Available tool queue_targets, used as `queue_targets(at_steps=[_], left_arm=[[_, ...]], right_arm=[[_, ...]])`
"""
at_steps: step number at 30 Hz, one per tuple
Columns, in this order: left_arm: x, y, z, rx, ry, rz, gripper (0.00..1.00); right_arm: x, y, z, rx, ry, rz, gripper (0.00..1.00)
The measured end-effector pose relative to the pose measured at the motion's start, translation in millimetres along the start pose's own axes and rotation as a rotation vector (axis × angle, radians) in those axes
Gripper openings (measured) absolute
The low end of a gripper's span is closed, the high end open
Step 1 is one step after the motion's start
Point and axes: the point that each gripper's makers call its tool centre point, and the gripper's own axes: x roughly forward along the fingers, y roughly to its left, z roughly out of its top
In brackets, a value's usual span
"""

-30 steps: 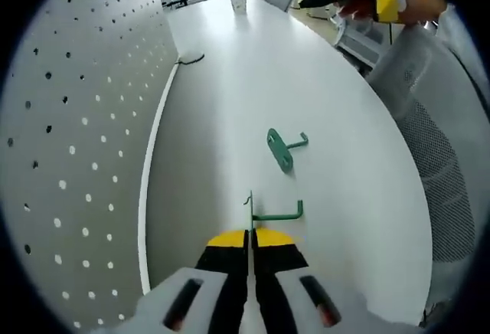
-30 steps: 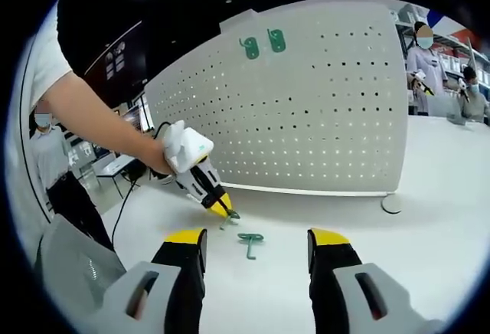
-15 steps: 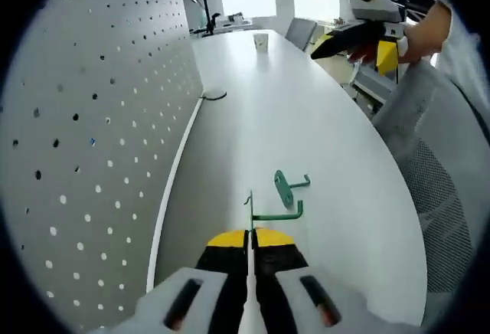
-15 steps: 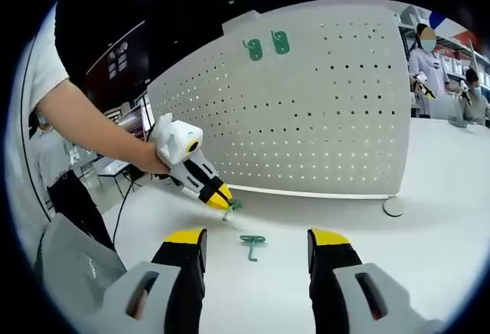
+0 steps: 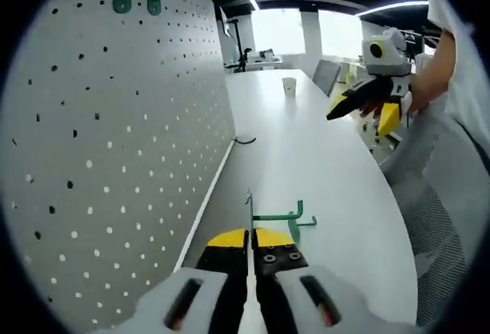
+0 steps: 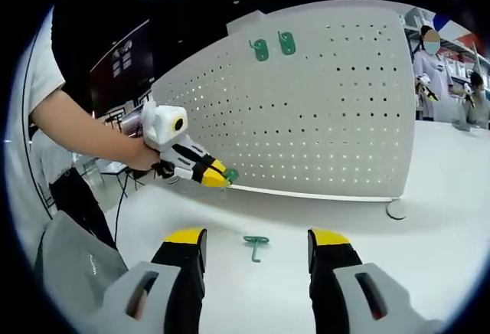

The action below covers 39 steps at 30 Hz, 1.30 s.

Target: Insert the hook assembly into the mounting plate slot until the hook locks in place.

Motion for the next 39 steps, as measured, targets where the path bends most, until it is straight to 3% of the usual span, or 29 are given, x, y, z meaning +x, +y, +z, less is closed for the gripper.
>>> queue_targets(at_steps=[4,5,9,17,28,39], left_arm=[[-13,2.6,14.9,-0.016,-0.056,0.037,0.01],[-17,3.1,24.0,-0.036,-0.098,0.048,0.01],[-31,8.0,40.0,-0.063,-0.168,0.096,0.01],[-57,5.7,70.9,-0.099,-0.299,0.133,0.01],[-74,0.5,91.9,-0.096,-0.365,0.17,0.01],[-82,1.6,96.2,-0.109,-0.392,0.191,0.01]], right_arm=[[0,1,0.9,-0.004,-0.002,0.004,0.52],[0,1,1.3,-0.005,-0.004,0.005,0.52],[1,2,0.4,-0.01,0.003,0.004,0.52],[1,3,-2.5,-0.013,0.016,0.007,0.52],[4,1,-14.0,-0.029,0.08,-0.004,0.54],[4,3,-16.0,-0.034,0.094,0.002,0.54]])
